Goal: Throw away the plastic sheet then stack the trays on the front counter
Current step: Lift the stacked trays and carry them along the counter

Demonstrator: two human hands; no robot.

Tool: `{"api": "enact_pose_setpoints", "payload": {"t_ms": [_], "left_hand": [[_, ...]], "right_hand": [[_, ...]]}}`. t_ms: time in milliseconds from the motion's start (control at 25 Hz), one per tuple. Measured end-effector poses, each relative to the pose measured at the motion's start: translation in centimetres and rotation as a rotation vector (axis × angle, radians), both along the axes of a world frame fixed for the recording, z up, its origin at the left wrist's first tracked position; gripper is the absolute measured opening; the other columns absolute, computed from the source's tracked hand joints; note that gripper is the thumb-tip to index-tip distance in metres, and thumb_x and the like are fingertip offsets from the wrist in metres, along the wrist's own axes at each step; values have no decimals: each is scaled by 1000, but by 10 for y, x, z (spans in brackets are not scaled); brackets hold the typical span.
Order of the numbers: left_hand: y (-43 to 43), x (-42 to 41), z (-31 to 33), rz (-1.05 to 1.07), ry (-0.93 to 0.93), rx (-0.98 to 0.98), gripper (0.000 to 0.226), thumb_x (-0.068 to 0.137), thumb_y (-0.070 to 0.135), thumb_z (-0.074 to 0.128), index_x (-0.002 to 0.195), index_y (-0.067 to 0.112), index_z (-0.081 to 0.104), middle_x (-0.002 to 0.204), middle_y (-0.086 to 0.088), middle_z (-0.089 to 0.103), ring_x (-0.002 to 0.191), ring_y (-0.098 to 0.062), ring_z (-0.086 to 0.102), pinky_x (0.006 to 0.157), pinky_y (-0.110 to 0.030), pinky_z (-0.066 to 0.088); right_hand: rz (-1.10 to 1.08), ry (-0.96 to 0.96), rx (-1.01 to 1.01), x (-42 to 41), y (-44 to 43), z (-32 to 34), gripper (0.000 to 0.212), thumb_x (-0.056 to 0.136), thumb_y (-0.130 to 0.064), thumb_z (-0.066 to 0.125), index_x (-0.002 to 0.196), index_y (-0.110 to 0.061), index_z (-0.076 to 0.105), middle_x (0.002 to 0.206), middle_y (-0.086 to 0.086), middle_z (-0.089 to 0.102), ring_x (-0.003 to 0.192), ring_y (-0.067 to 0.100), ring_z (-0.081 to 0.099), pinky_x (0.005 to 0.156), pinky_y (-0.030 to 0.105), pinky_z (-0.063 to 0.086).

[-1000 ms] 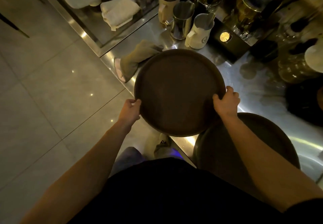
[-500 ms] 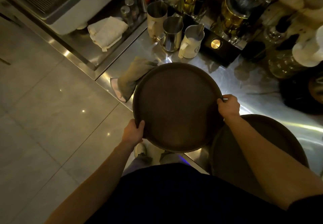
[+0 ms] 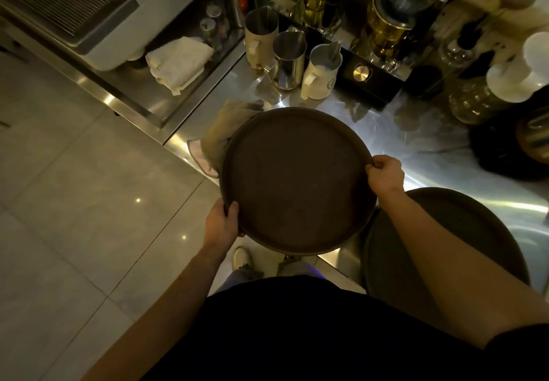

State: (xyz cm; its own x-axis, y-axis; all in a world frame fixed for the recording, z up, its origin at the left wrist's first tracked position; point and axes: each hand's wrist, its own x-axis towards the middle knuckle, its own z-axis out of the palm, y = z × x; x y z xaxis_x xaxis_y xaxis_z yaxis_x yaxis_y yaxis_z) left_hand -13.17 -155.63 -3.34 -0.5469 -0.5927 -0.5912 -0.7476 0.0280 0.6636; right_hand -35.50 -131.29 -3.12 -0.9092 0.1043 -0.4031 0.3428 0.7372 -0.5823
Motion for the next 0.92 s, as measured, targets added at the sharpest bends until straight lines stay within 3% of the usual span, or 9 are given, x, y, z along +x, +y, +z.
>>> {"api": "enact_pose_setpoints", "payload": {"t_ms": [120,320,480,640,720,920], "left_hand": [[-4,3,4,11,39,-62,30,103,31,40,110,5,53,88,-12,61,66,-19,59,49,-24,44],[-27,3,14,-1,115,9,33,103,35,38,114,6,50,83,-4,52,70,-17,53,52,-25,42],[-44,0,25,-92,188,-10,36,102,36,39,120,7,50,90,-6,54,81,-22,56,57,-28,46],[-57,-3,31,-242,265,-113,32,98,42,41,111,15,54,95,-8,59,94,-36,61,79,-53,55],[-58,-2,32,-304,270,-119,30,96,46,41,100,18,51,89,-8,58,91,-37,61,79,-60,54],[-36,-3,35,-462,308,-79,33,96,46,42,94,13,49,83,-9,55,85,-37,60,76,-58,53]], "right_hand": [[-33,32,-30,3,-5,5,28,95,-12,54,121,-7,62,121,15,65,109,34,62,98,43,49],[-121,95,-104,13,-12,26,30,96,-13,51,126,-10,59,123,13,64,107,29,63,93,38,51],[-177,134,-132,41,-2,45,30,96,-6,49,124,-11,59,117,10,66,91,24,66,82,37,57],[-272,172,-108,82,12,63,31,96,-6,49,124,-12,58,102,1,62,84,18,64,66,25,52],[-304,184,-99,105,22,72,29,96,-7,49,123,-12,59,97,-4,60,88,15,62,70,22,49],[-436,225,-52,170,59,82,28,95,-9,52,122,-13,60,106,-2,63,97,13,61,89,32,52]]}}
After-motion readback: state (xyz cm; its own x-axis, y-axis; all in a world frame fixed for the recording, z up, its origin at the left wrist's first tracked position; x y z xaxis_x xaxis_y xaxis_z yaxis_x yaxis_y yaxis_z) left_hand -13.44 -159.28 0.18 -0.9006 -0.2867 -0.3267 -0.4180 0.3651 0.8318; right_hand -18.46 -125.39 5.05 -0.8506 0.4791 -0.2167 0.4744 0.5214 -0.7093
